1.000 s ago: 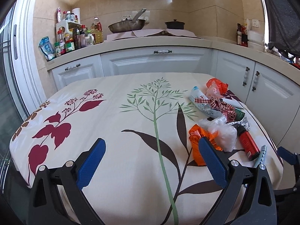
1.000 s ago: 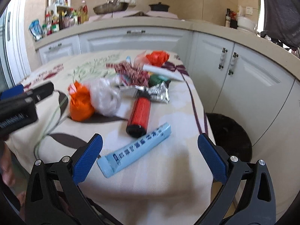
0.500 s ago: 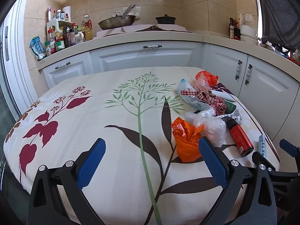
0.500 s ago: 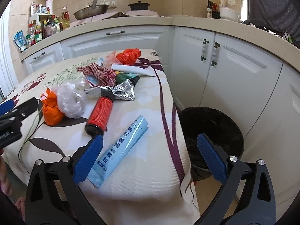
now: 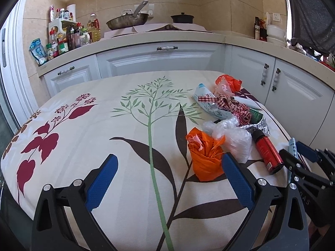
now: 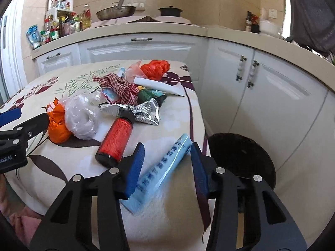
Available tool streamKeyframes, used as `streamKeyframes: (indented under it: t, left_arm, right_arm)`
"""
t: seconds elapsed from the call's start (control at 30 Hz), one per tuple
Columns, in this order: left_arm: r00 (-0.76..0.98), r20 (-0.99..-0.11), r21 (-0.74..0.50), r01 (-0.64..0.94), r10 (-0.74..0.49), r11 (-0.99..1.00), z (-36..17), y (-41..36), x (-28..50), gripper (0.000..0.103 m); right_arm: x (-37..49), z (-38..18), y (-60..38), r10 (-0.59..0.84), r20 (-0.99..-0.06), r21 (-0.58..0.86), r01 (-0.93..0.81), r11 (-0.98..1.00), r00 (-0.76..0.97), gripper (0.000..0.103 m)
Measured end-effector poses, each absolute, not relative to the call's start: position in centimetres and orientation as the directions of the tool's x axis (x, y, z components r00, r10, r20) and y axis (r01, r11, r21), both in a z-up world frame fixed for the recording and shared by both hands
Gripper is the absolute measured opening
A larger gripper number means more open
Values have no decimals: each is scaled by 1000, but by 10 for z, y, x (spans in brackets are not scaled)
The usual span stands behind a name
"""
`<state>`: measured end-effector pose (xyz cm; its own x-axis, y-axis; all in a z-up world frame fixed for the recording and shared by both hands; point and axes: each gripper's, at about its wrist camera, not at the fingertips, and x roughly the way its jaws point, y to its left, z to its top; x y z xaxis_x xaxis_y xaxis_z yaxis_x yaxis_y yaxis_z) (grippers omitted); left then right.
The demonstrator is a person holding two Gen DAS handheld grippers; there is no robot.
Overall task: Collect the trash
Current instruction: 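Reach the right tool to the blue-white tube and close on it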
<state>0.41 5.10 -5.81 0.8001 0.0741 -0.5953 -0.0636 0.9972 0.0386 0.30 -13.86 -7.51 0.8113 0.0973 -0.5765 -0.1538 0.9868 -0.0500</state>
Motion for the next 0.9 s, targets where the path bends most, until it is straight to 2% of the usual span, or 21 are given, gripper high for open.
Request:
streamKeyframes:
  t: [0.07, 0.13, 0.3, 0.37, 0.43, 0.5, 0.8, 0.83, 0.87, 0.9]
  left_arm:
    - [802, -594, 38, -58, 69, 998, -58, 50, 4, 97]
    - [802, -593, 36, -54, 65, 998, -58, 50, 5, 97]
    - [798, -601, 31, -42, 53, 999, -60, 48, 8, 97]
    - [796, -603, 30, -39, 49, 999, -61, 47, 8, 97]
    - [796, -603, 30, -39, 49, 999, -61, 47, 8, 97]
    - [796, -603, 33, -40, 52, 999, -61, 47, 8, 97]
    - [792, -609, 16, -32, 35, 999, -62, 47, 10, 97]
    - [791, -610, 14, -29, 32, 999, -62, 46, 10, 97]
    - [791, -612, 13, -28, 30, 1000, -62, 46, 10, 97]
    - [789, -614, 10, -27, 28, 1000, -62, 45, 11, 97]
  right_arm:
    - [-1, -72, -142, 96, -571, -33, -140, 990, 815, 54]
    - [-6, -71, -143, 98, -572, -18, -132, 991, 814, 59]
    - [-13, -79, -136, 137, -607, -9, -179, 984, 783, 58]
    - [-14, -80, -132, 135, -591, -35, -192, 981, 795, 56]
    - [-11, -79, -127, 137, -578, -71, -217, 973, 804, 48]
    - [-8, -78, -124, 140, -568, -98, -235, 967, 811, 48]
    - [-20, -82, -143, 138, -570, -27, -186, 982, 810, 47]
    - [-21, -82, -144, 138, -567, -27, -186, 982, 812, 42]
    - [-22, -82, -145, 143, -565, -22, -188, 982, 812, 31]
    - [-21, -82, -147, 157, -566, -6, -194, 981, 810, 25]
